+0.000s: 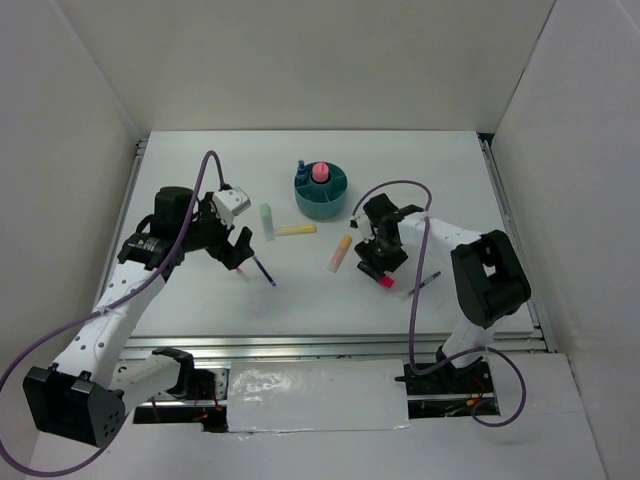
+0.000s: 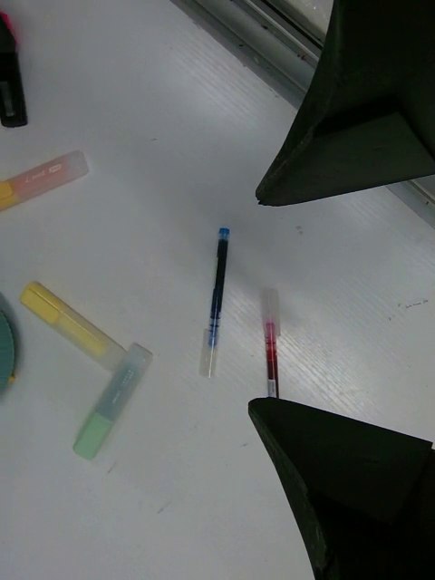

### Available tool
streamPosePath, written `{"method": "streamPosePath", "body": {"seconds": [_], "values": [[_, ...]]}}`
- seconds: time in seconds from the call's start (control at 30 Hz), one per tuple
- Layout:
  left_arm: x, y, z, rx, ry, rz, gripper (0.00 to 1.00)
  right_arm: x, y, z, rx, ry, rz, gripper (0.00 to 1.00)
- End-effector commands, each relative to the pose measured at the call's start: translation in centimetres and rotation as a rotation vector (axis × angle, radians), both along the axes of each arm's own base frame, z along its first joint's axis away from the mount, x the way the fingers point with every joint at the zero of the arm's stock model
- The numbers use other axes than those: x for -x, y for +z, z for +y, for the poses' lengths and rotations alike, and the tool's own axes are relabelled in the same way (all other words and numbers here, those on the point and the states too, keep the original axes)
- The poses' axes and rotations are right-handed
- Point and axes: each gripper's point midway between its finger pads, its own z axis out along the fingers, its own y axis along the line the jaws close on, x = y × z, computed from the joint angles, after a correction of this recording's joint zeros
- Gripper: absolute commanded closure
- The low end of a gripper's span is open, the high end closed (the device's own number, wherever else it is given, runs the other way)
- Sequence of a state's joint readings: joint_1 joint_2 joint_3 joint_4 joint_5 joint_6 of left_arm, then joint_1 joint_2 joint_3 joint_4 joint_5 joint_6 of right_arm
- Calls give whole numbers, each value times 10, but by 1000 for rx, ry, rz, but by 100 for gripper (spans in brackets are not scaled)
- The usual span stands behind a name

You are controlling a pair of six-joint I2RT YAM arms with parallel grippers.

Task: Sort the stationery into containers
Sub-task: Grab a piece of stationery with the right arm

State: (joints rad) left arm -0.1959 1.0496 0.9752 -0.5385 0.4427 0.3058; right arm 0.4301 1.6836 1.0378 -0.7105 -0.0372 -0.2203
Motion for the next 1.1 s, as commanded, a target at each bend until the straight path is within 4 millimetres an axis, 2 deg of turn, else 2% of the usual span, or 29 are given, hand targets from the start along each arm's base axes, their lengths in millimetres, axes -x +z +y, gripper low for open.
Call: {"method": "streamPosePath", "body": {"seconds": [0.0,0.2,0.37,0.43,0.57,0.6,0.63,0.67,0.7,0.77,0.8,0.87,0.9,0.97,1.0,1.03,1.07], "values": [[-15,29,-9,41,6,-88,1,-19,7,25,-34,6,-47,43],[-14,28,-11,18,-6,-97,1,-28,-4,38,-22,22,-29,42],[-7,28,-23,1,-66,-99,1,-29,-15,39,-13,26,11,43],[-4,31,-30,-9,-110,-119,1,-28,-18,39,-14,27,24,48],[4,37,-47,-31,-192,-176,1,-27,-16,41,-39,24,57,69],[6,40,-54,-38,-220,-200,1,-29,-12,41,-50,14,64,77],[7,41,-58,-43,-234,-214,3,-29,-6,44,-69,7,64,80],[9,43,-63,-56,-264,-239,4,-27,0,50,-109,-10,79,93],[10,45,-67,-68,-278,-259,6,-29,8,53,-135,-26,75,99],[15,45,-85,-134,-357,-334,10,-24,25,61,-212,-53,101,100],[29,44,-104,-159,-438,-366,10,-25,34,66,-247,-71,106,100],[32,37,-116,-258,-515,-441,9,-21,47,68,-291,-95,134,100],[48,34,-134,-279,-601,-483,9,-17,55,73,-324,-98,160,100],[53,24,-147,-387,-699,-595,10,-13,61,76,-349,-108,186,100],[72,21,-164,-401,-777,-658,12,-6,65,80,-376,-120,227,100],[76,6,-166,-451,-809,-689,15,-3,67,81,-391,-129,247,100],[82,13,-179,-449,-857,-794,16,1,69,83,-406,-134,272,100]]}}
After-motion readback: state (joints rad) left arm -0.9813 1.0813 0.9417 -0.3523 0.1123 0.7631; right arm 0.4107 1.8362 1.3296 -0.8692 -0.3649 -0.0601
